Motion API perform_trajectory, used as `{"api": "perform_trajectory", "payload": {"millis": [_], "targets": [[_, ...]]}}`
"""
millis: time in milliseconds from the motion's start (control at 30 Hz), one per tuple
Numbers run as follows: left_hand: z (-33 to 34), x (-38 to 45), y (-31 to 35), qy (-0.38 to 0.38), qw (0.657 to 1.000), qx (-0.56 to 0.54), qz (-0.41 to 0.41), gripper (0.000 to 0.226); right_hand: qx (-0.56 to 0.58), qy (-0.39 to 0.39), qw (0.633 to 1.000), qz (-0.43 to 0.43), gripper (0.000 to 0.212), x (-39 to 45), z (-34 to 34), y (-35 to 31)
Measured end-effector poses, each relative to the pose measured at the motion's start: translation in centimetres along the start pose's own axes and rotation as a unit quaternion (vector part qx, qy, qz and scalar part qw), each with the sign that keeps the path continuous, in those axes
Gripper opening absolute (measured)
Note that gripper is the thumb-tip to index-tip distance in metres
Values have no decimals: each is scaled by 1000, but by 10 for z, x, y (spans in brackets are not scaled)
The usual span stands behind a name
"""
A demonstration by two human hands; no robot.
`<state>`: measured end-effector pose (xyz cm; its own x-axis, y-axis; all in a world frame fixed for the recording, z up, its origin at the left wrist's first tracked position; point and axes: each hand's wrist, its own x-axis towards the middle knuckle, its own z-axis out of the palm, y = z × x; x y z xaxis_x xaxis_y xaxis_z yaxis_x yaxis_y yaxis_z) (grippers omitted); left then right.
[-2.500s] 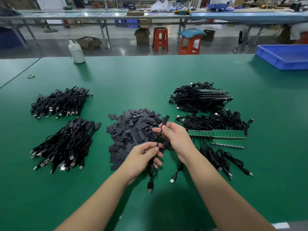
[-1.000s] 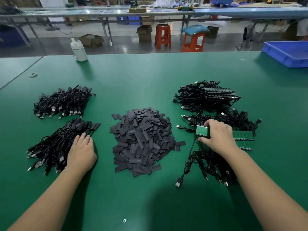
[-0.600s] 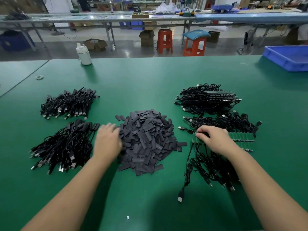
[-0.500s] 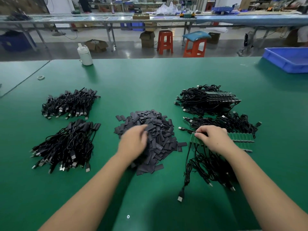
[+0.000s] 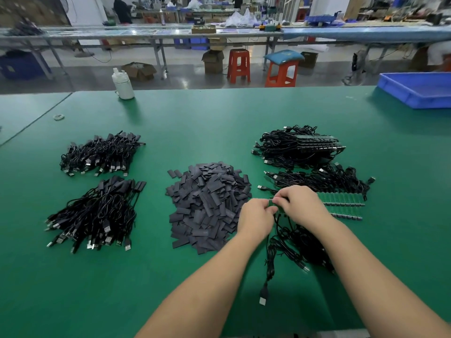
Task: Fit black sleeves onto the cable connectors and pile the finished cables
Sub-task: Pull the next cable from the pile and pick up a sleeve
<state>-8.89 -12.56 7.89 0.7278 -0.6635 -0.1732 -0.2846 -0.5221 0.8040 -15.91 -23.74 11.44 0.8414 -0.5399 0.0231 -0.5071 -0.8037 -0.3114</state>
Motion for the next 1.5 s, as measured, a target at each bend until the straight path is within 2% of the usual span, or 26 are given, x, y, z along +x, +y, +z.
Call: {"api": "perform_trajectory", "payload": {"millis": [200,267,400,500,567,633,700,733,767,833,900,933,1033,1133,1233,1367,1433,1500], "targets": [[11,-1,3,77,997,20,-23,31,-44,57,997,-8,22,2,13,-1],[12,-1,4,71,997,11,-24,34,-60,76,995,-16,23,2,18,1],[-1,5,-8,52,996,-66,-18,27,-129,88,987,-38,25,5,18,18],[-23,7,-19,56,997,-60,-4,27,-156,81,984,-13,25,12,10,42],[-36,7,-23,26,995,-100,-5,24,-160,100,982,5,27,16,7,51],[-49,6,-24,-14,986,-166,4,25,-102,147,984,10,31,17,6,50],[-58,4,-25,-41,974,-223,13,14,44,157,987,12,26,12,6,33],[-62,2,-24,-49,968,-247,15,7,143,110,983,21,25,8,7,21],[-64,2,-24,-50,965,-258,14,13,244,41,968,32,26,3,11,8],[-66,2,-26,-41,964,-261,8,17,408,-83,908,51,28,-7,25,-17],[-69,3,-30,-13,975,-222,20,12,501,-135,853,64,29,-14,42,-32],[-70,3,-34,3,981,-192,28,10,514,-136,845,62,29,-17,51,-36],[-77,7,-49,26,992,-116,36,14,485,-97,867,68,29,-16,72,-38],[-92,10,-65,50,997,-40,35,13,484,-95,864,104,35,-10,83,-33],[-117,16,-89,79,988,122,51,12,481,-121,859,123,30,-11,93,-30],[-138,17,-119,20,960,274,48,26,460,-139,870,105,29,-13,101,-26],[-137,18,-125,-6,955,293,49,36,463,-149,869,95,27,-14,100,-25],[-133,19,-129,-5,955,291,52,41,431,-153,886,79,29,-15,99,-25]]}}
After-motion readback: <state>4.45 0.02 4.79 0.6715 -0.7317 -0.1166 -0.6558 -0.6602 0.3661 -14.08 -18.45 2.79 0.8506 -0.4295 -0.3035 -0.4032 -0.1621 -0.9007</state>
